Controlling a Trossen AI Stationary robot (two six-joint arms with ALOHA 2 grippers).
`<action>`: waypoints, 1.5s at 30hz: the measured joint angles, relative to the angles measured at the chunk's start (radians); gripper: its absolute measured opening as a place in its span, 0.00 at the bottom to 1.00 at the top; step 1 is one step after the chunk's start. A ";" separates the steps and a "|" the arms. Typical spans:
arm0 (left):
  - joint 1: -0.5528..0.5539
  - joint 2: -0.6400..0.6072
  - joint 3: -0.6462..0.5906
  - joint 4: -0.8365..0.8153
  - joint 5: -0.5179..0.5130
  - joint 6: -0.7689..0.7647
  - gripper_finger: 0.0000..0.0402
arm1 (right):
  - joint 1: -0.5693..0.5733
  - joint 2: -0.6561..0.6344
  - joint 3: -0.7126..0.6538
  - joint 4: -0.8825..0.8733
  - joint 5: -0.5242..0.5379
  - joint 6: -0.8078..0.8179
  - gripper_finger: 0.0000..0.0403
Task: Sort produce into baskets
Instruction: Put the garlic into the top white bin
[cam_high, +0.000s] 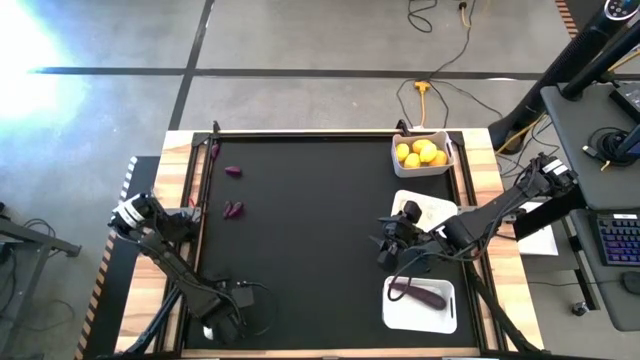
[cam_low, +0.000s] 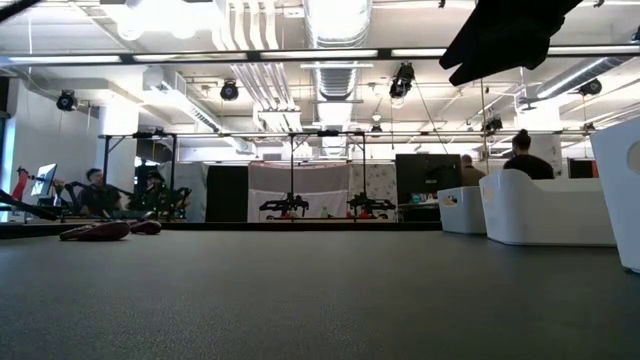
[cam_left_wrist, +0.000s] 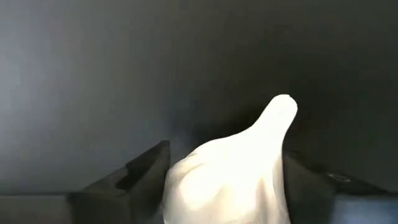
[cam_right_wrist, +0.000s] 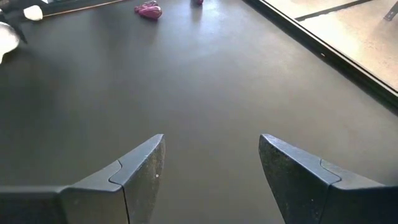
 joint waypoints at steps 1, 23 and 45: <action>0.002 -0.007 0.009 -0.002 -0.019 0.007 0.56 | 0.000 0.000 0.000 0.000 0.000 0.000 0.63; 0.635 -0.034 -0.053 0.745 -0.393 0.761 0.52 | -0.012 0.131 0.001 0.229 -0.030 -0.284 0.62; 0.656 -0.015 -0.128 0.724 -0.409 0.759 0.69 | -0.209 0.640 0.193 0.565 -0.317 -0.619 0.73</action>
